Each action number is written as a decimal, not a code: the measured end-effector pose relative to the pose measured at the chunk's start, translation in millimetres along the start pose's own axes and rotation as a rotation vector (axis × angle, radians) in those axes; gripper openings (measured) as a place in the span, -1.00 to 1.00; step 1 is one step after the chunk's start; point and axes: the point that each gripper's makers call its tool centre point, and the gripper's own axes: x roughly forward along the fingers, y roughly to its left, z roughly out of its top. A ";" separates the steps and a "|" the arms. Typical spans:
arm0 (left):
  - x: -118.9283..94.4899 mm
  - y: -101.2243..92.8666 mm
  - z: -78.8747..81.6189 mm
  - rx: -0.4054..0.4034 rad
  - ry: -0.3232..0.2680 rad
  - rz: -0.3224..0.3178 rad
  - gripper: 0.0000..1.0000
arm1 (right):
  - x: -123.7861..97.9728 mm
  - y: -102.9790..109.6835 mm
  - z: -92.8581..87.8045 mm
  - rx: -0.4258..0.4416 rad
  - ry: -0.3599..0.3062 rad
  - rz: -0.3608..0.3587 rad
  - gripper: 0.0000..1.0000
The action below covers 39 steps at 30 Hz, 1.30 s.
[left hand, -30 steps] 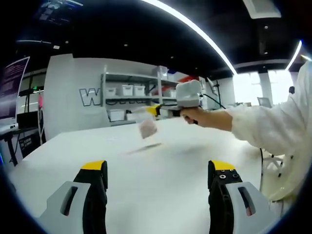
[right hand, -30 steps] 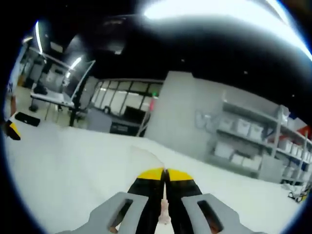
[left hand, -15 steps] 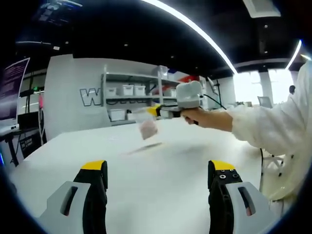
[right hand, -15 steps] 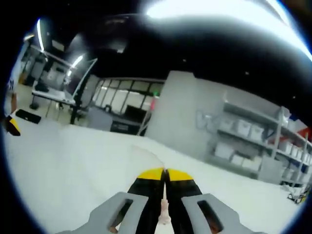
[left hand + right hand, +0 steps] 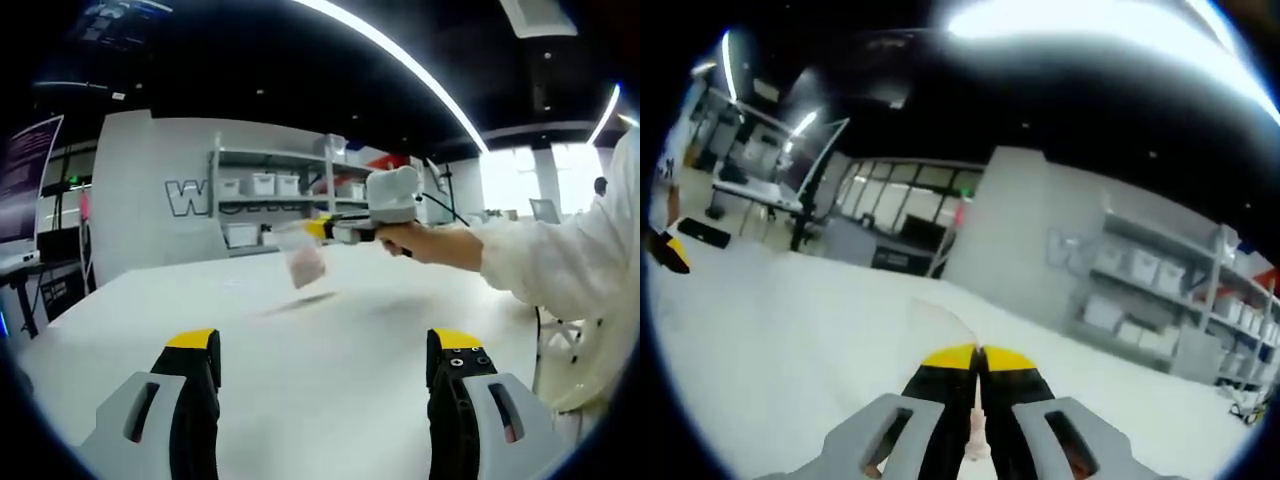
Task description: Open the resealable bag by pulling the two sides of the seal apart until the entire bag opening is separated and visibly accessible.
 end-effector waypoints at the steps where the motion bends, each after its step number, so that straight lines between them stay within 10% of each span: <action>1: 0.0 -0.3 -0.2 0.001 0.000 -0.001 0.67 | -0.2 0.4 0.1 -0.003 0.000 0.002 -1.00; 39: -0.1 -6.0 1.9 -0.002 -0.012 -0.016 0.67 | -38.4 25.1 23.8 -0.049 -0.026 0.090 -1.00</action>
